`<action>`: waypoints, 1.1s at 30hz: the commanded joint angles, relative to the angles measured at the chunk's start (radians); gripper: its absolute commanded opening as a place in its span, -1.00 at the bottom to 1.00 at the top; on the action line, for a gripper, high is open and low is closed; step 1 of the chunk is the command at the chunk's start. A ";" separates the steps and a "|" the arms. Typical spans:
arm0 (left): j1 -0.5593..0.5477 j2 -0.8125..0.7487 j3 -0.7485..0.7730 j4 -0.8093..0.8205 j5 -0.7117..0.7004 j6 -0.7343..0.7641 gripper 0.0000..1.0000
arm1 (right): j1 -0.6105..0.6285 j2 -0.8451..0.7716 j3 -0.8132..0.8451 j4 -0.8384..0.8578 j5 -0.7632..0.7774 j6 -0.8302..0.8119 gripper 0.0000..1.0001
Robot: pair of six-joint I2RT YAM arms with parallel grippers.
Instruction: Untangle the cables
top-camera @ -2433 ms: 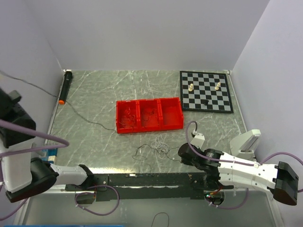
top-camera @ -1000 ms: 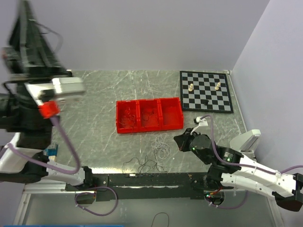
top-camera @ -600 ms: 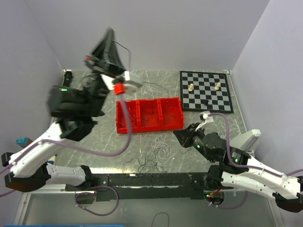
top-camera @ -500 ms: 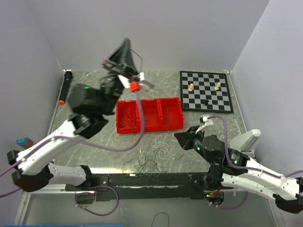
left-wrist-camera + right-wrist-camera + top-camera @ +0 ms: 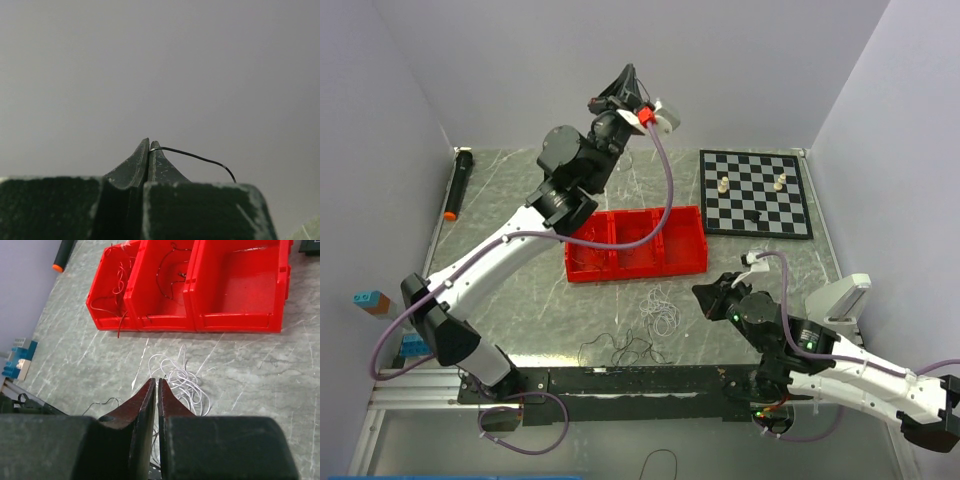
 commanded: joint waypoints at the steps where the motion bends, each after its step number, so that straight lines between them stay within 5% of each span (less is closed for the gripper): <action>1: 0.024 0.014 0.077 0.105 0.046 -0.029 -0.97 | 0.004 0.021 -0.020 0.060 0.021 0.005 -0.74; 16: 0.091 -0.006 -0.073 0.153 0.060 -0.041 -0.97 | -0.008 0.007 -0.024 -0.011 0.050 0.036 -0.75; 33: 0.102 0.041 0.037 0.165 0.061 -0.050 -0.97 | -0.008 0.018 -0.047 0.003 0.024 0.071 -0.77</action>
